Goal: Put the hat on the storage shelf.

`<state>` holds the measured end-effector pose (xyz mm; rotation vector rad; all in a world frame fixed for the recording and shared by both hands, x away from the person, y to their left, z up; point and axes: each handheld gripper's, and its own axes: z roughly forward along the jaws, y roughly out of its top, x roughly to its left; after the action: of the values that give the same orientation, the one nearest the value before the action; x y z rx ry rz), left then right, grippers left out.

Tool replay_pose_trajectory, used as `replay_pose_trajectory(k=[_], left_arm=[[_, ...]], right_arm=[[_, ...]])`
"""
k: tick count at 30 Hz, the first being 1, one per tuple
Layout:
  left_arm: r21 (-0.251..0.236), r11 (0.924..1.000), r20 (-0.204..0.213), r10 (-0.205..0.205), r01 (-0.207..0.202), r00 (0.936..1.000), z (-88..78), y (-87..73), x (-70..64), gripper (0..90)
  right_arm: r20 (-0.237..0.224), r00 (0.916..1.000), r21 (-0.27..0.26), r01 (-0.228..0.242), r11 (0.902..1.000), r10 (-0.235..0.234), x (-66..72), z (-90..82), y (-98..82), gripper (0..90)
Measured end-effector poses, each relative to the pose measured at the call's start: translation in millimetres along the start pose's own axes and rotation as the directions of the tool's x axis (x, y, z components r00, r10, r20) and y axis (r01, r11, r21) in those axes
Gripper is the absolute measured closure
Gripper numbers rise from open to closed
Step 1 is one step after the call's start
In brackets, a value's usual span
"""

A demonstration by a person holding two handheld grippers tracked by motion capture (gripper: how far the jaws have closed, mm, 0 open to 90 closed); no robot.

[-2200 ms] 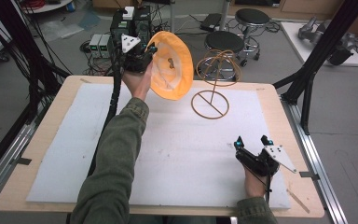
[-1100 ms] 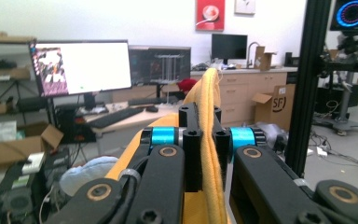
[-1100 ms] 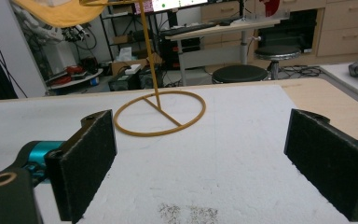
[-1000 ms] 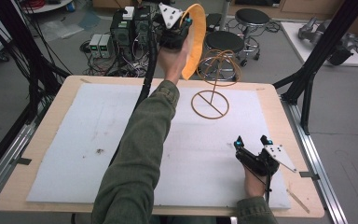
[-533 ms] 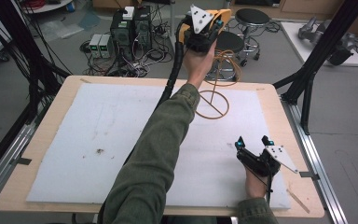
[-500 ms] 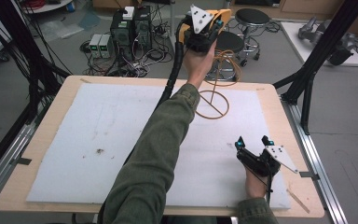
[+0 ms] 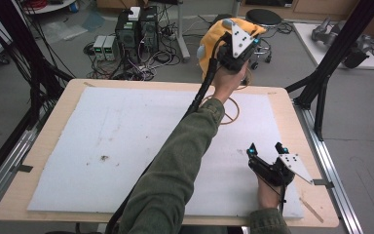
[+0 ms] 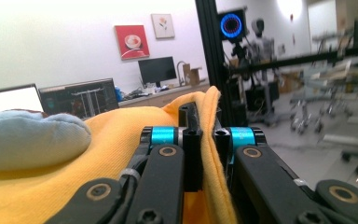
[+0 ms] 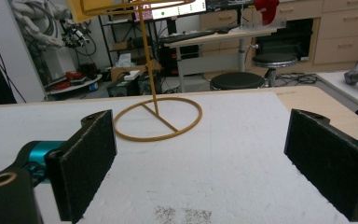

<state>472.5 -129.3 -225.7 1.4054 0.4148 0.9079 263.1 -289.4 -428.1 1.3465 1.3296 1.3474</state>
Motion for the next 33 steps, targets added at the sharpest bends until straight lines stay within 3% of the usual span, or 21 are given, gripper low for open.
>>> replay_pose_trajectory(k=[4,6,11,14,21,29,33], left_arm=[[0.011,0.9991,0.012,0.04,-0.04,0.9991,7.0,-6.8,-7.2,87.5],[0.013,0.999,0.018,0.042,-0.042,0.999,10.9,-9.9,-9.8,87.5],[0.043,0.9951,0.077,0.085,-0.089,0.9934,19.2,-18.6,-17.0,87.5],[0.093,0.9852,0.116,0.133,-0.144,0.9843,26.7,-25.5,-20.6,87.5],[0.168,0.9525,0.21,0.217,-0.254,0.9534,33.7,-40.5,-32.1,87.4],[0.172,0.9502,0.247,0.214,-0.26,0.945,32.0,-44.2,-35.1,87.3],[0.175,0.9513,0.266,0.203,-0.254,0.9424,30.5,-54.2,-39.3,87.2]], right_arm=[[-0.002,1.0,0.004,0.008,1.0,-0.008,-0.1,0.3,-0.2,8.0],[-0.002,1.0,0.007,0.009,0.9999,-0.009,-0.1,0.3,-0.4,8.0],[-0.006,0.9999,0.011,0.01,0.9999,-0.009,-0.4,1.6,-0.7,8.0],[-0.012,0.9999,0.015,0.005,0.9999,-0.005,-0.2,2.4,-1.1,8.0],[-0.01,0.9999,0.021,0.0,0.9998,0.0,-0.8,2.1,-1.0,7.9],[-0.008,1.0,0.022,0.001,0.9998,-0.001,-1.5,2.6,-1.0,8.0],[-0.008,1.0,0.022,0.0,0.9998,0.0,-1.4,3.0,-1.2,8.0]])
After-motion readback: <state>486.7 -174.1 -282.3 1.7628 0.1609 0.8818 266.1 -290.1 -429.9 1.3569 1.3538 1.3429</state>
